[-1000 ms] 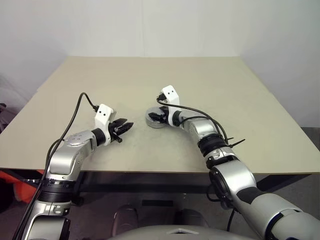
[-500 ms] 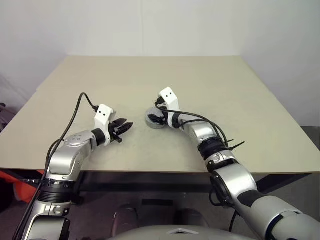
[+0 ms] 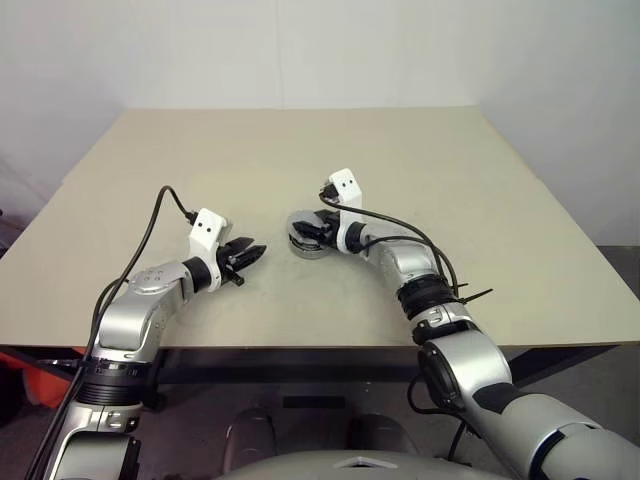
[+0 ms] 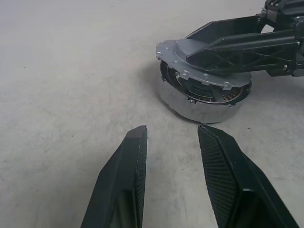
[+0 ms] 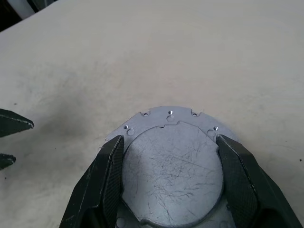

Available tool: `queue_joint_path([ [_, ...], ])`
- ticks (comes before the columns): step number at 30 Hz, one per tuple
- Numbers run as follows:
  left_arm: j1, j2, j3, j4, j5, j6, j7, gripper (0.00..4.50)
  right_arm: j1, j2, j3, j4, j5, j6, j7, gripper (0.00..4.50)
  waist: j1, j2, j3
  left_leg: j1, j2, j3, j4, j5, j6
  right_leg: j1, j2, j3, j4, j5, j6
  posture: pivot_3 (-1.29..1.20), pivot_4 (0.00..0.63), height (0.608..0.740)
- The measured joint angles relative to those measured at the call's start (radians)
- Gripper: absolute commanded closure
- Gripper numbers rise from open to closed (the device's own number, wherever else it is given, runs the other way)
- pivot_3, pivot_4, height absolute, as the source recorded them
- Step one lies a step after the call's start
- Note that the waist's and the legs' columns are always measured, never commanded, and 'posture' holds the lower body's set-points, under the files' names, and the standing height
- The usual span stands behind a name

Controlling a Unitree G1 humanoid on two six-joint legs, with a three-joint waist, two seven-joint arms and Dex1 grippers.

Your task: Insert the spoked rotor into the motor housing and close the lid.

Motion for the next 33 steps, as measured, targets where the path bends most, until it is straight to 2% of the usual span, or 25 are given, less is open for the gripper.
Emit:
queue_joint_path([
  [10,0.000,0.001,0.000,0.000,0.001,0.000,-0.001,2.73,0.002,-0.016,0.056,-0.003,-0.052,-0.038,0.003,1.54,0.000,0.000,0.000,0.000,0.000,0.000,0.000,0.000,0.000,0.000,0.000,0.000,0.000,0.000,0.000,0.00,0.000,0.740],
  [33,0.000,0.001,0.000,0.000,0.003,-0.001,-0.001,2.73,0.003,-0.029,0.077,-0.003,-0.087,-0.047,0.015,1.54,0.001,0.000,0.000,0.000,0.000,0.000,0.001,0.000,-0.001,0.000,0.000,0.000,0.001,0.000,0.000,0.00,0.000,0.740],
])
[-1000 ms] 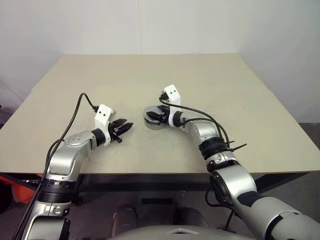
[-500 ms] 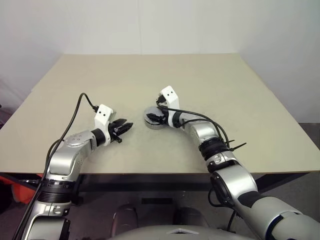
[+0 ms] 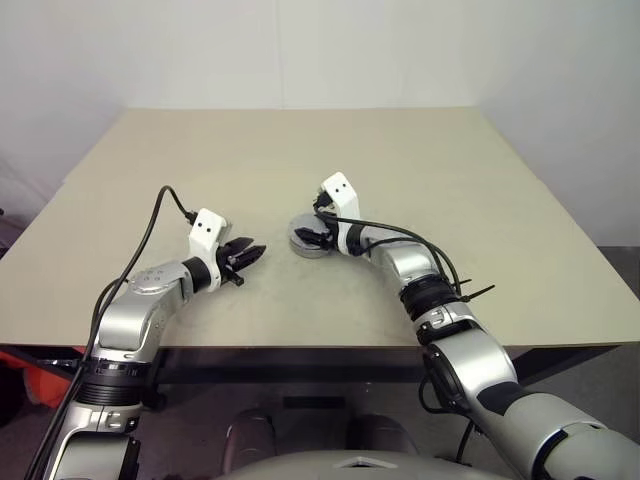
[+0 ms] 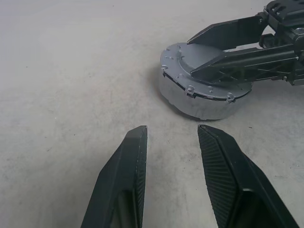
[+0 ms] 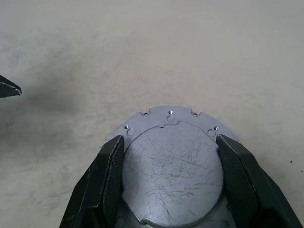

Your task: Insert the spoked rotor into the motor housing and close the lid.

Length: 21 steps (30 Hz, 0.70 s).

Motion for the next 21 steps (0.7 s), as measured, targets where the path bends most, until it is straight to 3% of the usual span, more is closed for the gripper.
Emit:
queue_joint_path([
  [21,0.000,0.003,0.000,0.000,0.001,-0.001,0.000,2.73,0.013,-0.009,-0.014,-0.022,0.019,0.004,0.033,1.54,0.004,0.000,0.000,0.001,0.000,0.000,0.000,0.000,0.000,0.001,0.000,0.000,0.000,0.000,0.000,0.00,0.000,0.740],
])
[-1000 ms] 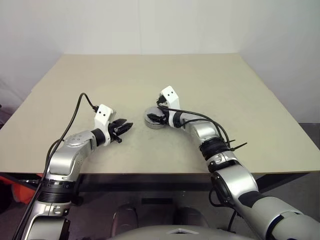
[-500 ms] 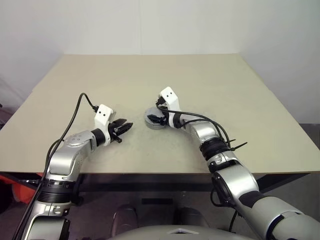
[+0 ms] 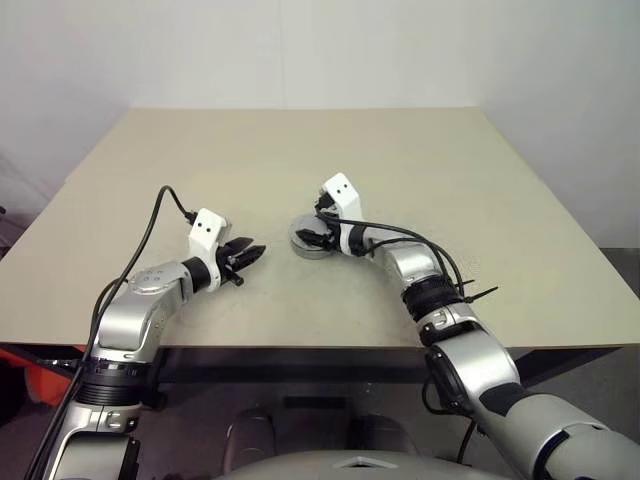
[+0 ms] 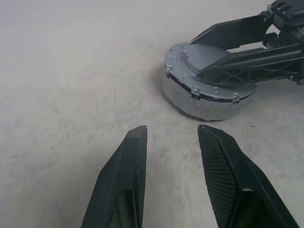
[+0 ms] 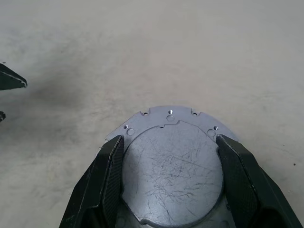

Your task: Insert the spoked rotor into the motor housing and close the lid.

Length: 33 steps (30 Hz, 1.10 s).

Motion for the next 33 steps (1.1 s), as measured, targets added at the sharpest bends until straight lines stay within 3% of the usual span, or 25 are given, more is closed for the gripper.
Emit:
queue_joint_path([
  [33,0.000,0.001,0.000,0.000,0.001,0.000,0.000,2.73,-0.006,0.001,0.021,0.030,-0.036,-0.041,-0.022,1.54,-0.004,0.000,0.000,0.001,0.000,0.000,0.002,0.000,0.000,0.000,0.000,0.000,0.003,0.000,0.000,0.00,0.000,0.740],
])
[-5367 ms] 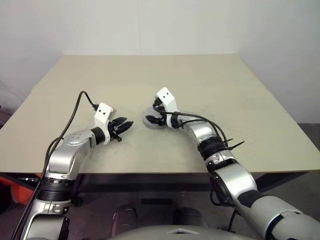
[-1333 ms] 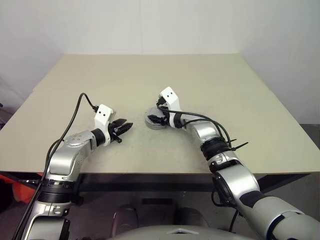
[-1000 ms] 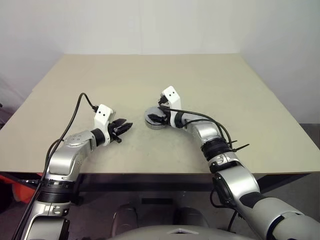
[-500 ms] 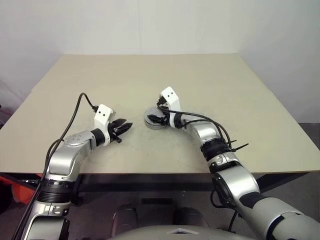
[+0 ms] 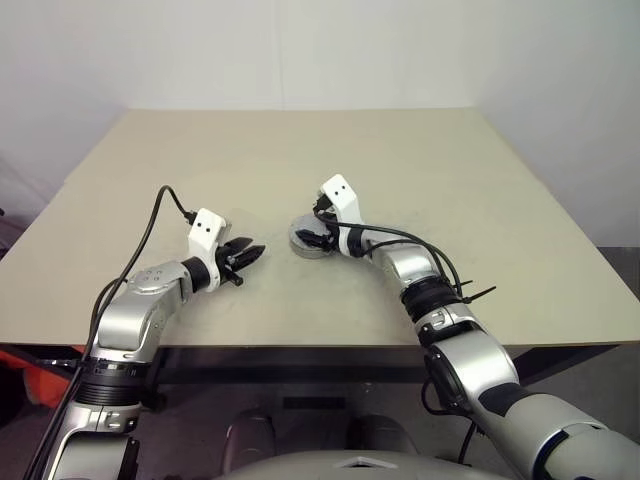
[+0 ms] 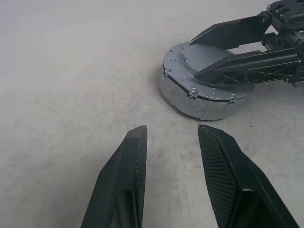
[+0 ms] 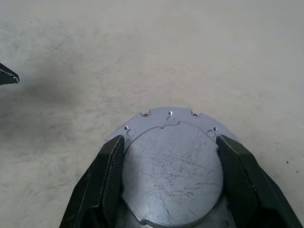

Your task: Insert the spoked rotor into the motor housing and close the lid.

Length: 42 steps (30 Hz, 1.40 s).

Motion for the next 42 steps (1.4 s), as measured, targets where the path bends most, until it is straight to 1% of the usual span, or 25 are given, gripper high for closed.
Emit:
queue_joint_path([
  [21,0.010,0.000,0.000,0.000,0.000,0.000,0.001,2.73,-0.008,0.011,-0.002,0.001,0.001,0.029,-0.014,1.54,-0.001,0.000,0.000,0.002,0.000,0.000,0.000,0.000,0.000,0.002,0.000,0.000,0.000,0.000,0.000,0.00,0.000,0.740],
  [30,0.012,0.000,0.000,0.000,0.000,0.000,0.003,2.73,-0.008,0.011,0.005,0.020,-0.013,0.004,-0.018,1.54,-0.001,0.000,0.000,0.003,0.000,0.000,0.000,0.000,0.000,0.002,0.000,0.000,0.000,0.000,0.000,0.00,0.000,0.740],
  [35,0.012,-0.004,0.000,0.000,0.000,0.001,0.012,2.73,-0.014,0.011,0.018,0.036,-0.024,0.000,-0.023,1.54,-0.001,0.000,0.000,0.007,0.000,0.000,0.000,0.000,0.001,0.006,0.000,0.000,0.000,0.000,0.000,0.00,0.000,0.740],
  [38,0.009,-0.021,0.001,0.000,-0.004,0.011,0.021,2.73,-0.016,0.010,0.018,0.040,-0.024,0.002,-0.024,1.54,0.000,0.000,0.000,0.008,0.000,0.000,0.000,0.000,0.001,0.008,0.000,0.000,0.000,0.000,0.000,0.00,0.000,0.740],
  [42,-0.038,-0.085,0.001,0.029,-0.013,0.039,0.059,2.73,-0.020,0.008,0.018,0.044,-0.024,0.005,-0.024,1.54,0.002,0.000,0.000,0.008,0.000,0.000,0.000,0.000,0.000,0.008,0.000,0.000,0.000,0.000,0.000,0.00,0.000,0.740],
])
